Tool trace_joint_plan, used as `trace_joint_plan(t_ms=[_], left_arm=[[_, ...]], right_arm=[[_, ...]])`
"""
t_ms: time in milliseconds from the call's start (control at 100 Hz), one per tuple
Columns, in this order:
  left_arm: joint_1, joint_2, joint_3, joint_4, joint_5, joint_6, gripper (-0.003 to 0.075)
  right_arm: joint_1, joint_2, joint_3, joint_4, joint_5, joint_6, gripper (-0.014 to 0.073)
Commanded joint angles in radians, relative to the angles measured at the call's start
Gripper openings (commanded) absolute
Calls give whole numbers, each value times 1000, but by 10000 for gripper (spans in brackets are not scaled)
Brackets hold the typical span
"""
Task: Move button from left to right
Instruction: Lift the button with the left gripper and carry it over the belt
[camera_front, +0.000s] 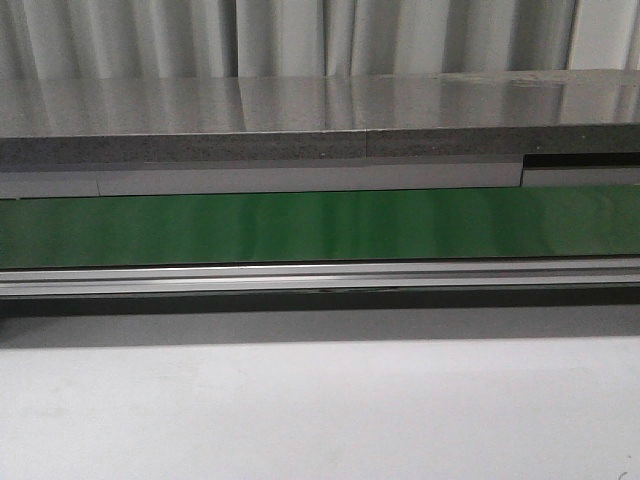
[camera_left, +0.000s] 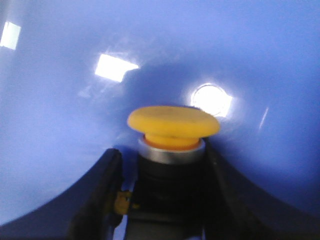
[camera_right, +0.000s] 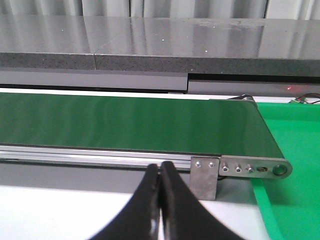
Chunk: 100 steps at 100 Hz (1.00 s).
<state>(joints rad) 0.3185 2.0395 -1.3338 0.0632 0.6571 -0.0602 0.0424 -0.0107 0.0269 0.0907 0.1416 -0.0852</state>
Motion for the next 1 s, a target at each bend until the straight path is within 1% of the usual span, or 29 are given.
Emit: trace_joint_plan(t_ms=[0, 310, 470, 610, 810, 990], left_arm=[[-3, -51, -18, 0, -5, -6, -20], [-3, -174, -19, 0, -5, -6, -20], [-12, -265, -19, -10, 26, -6, -20], [-53, -322, -19, -19, 54, -3, -20], [-133, -336, -12, -19, 127, 22, -20], [-185, -336, 10, -19, 124, 22, -20]], right_arm=[[3, -21, -15, -7, -84, 1, -68], [3, -21, -15, -7, -84, 1, -68], [3, -21, -15, -7, -84, 1, -68], [3, -21, -15, -7, -84, 1, -68], [3, -21, -15, -7, -84, 1, -68], [3, -21, -15, -7, -84, 1, -68]])
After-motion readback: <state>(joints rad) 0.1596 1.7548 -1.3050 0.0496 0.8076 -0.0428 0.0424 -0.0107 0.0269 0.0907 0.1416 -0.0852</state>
